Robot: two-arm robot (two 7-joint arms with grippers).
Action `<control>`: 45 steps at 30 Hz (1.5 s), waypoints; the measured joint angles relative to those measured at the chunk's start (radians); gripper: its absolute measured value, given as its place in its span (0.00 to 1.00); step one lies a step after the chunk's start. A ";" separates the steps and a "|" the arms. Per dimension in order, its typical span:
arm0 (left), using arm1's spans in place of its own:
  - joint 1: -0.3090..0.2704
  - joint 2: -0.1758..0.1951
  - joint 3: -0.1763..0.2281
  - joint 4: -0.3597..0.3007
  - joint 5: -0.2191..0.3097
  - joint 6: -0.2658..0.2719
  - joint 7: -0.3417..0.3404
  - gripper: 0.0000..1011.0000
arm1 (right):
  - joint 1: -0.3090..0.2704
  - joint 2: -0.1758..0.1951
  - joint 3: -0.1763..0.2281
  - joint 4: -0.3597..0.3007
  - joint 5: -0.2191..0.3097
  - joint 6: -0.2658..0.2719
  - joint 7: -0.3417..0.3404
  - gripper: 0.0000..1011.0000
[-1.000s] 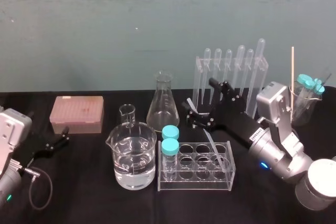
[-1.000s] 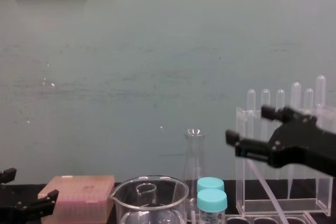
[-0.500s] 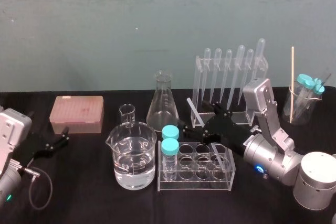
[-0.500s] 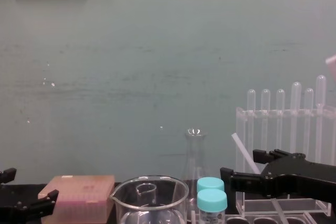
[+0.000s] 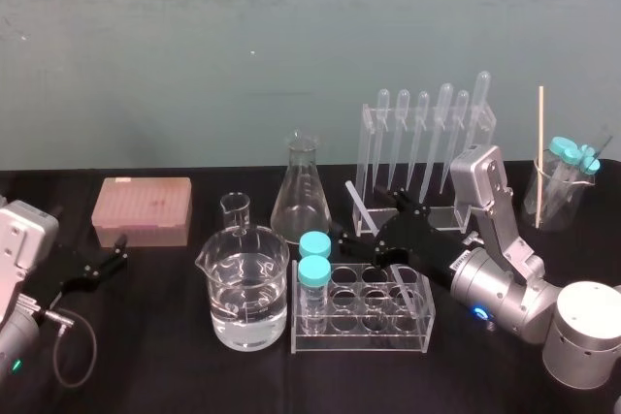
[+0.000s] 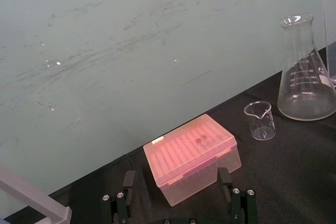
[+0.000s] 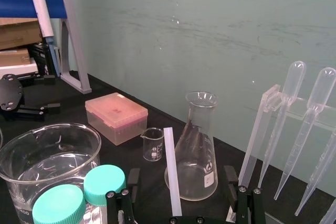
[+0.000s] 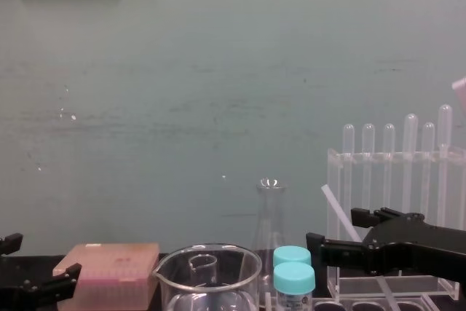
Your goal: Pick up the stirring rod with one hand, then place it down.
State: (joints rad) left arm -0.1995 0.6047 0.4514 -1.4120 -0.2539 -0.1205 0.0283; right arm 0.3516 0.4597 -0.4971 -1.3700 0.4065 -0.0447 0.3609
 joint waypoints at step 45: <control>0.000 0.000 0.000 0.000 0.000 0.000 0.000 0.99 | -0.003 -0.001 0.006 -0.001 0.006 -0.018 0.007 0.07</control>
State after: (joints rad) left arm -0.1995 0.6046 0.4514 -1.4120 -0.2539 -0.1206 0.0283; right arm 0.3486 0.4589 -0.4906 -1.3706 0.4123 -0.0624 0.3682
